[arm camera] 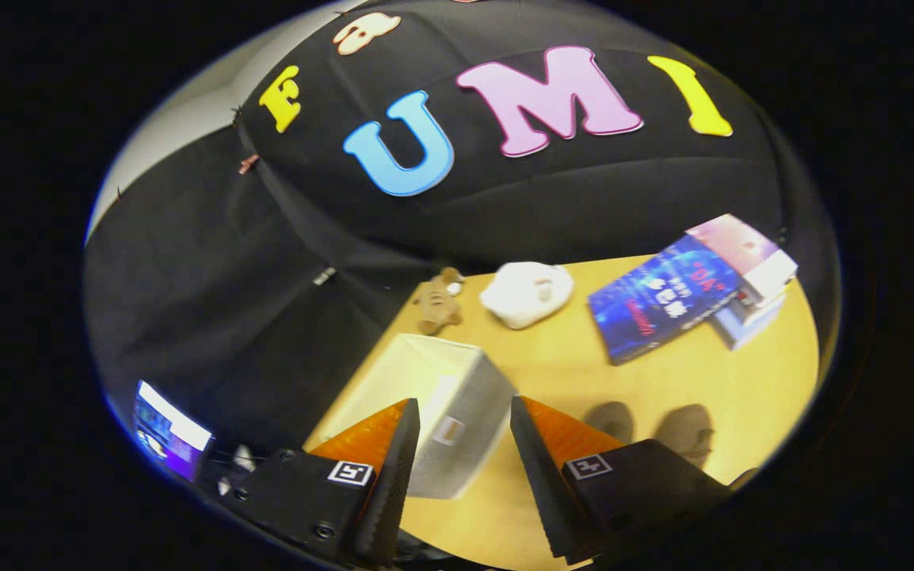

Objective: Open the storage box then place both shoes into the box .Put the left shoe in first, then the right shoe, with the right side of both shoes facing outward in a uniform manner.

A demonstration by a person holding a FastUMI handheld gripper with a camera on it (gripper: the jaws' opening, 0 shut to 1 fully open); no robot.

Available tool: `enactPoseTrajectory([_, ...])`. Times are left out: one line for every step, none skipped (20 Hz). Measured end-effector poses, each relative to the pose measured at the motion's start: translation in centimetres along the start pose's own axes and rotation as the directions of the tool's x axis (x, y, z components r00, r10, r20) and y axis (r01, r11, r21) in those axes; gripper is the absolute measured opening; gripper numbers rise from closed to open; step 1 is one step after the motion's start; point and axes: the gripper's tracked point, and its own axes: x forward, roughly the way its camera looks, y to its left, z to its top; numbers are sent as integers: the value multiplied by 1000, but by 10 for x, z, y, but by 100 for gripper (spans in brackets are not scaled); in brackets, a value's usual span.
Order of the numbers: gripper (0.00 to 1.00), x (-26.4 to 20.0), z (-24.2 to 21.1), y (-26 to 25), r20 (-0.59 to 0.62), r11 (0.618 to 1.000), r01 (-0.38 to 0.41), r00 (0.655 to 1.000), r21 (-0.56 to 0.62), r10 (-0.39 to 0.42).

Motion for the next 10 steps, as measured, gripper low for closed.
enactPoseTrajectory([73,-7,-14,-17,-15,998,59,998,-33,-60])
enactPoseTrajectory([73,-10,-25,-33,-25,992,111,993,-58,-113])
enactPoseTrajectory([73,-11,-37,-48,-43,985,151,987,-84,-155])
enactPoseTrajectory([73,-12,-52,-60,-71,977,182,979,-108,-190])
enactPoseTrajectory([73,-12,-64,-68,-88,972,198,974,-128,-210])
enactPoseTrajectory([73,-8,-77,-73,-103,969,200,971,-146,-216])
enactPoseTrajectory([73,-4,-89,-79,-121,965,209,966,-160,-230])
enactPoseTrajectory([73,0,-99,-88,-138,961,223,959,-166,-246])
enactPoseTrajectory([73,3,-109,-97,-154,957,241,952,-163,-266])
enactPoseTrajectory([73,8,-116,-103,-167,954,256,945,-152,-281])
